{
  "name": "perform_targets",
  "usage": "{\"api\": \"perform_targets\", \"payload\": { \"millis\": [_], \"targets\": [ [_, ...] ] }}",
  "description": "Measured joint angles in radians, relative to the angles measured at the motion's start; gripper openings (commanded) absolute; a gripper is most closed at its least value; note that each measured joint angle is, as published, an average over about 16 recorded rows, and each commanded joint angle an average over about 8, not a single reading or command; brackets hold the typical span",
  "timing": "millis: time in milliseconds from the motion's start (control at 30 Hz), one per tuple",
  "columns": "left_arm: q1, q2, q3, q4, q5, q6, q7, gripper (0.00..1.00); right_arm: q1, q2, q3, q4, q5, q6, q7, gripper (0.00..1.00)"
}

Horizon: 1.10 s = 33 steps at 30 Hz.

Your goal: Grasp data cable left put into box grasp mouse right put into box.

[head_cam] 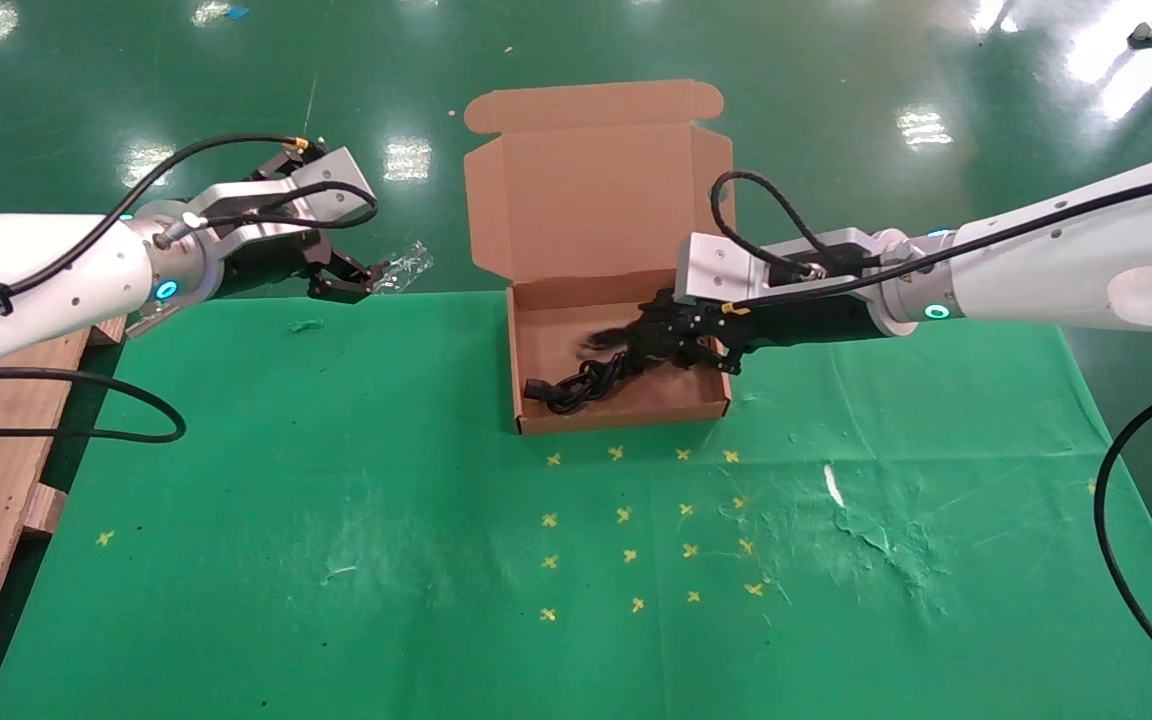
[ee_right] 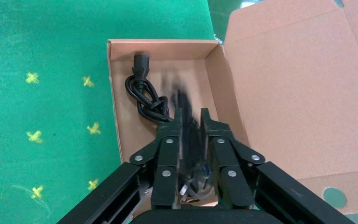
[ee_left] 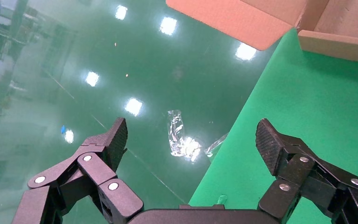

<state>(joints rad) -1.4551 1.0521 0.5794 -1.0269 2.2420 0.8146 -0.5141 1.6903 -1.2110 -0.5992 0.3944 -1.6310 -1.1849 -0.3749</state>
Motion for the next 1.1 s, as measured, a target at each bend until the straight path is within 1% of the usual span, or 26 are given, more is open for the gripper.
{"api": "perform_targets", "payload": {
  "millis": [200, 400, 1100],
  "targets": [
    [0.0, 0.001, 0.0, 0.0, 0.0, 0.0, 0.0, 1.0, -0.014, 0.014, 0.006, 0.026, 0.016, -0.005, 0.014, 1.0],
    [0.0, 0.001, 0.001, 0.0, 0.0, 0.0, 0.0, 1.0, -0.049, 0.049, 0.024, 0.079, 0.066, -0.021, 0.047, 1.0],
    [0.0, 0.001, 0.001, 0.0, 0.0, 0.0, 0.0, 1.0, -0.258, 0.252, 0.133, 0.378, 0.374, -0.128, 0.237, 1.0]
  ]
}}
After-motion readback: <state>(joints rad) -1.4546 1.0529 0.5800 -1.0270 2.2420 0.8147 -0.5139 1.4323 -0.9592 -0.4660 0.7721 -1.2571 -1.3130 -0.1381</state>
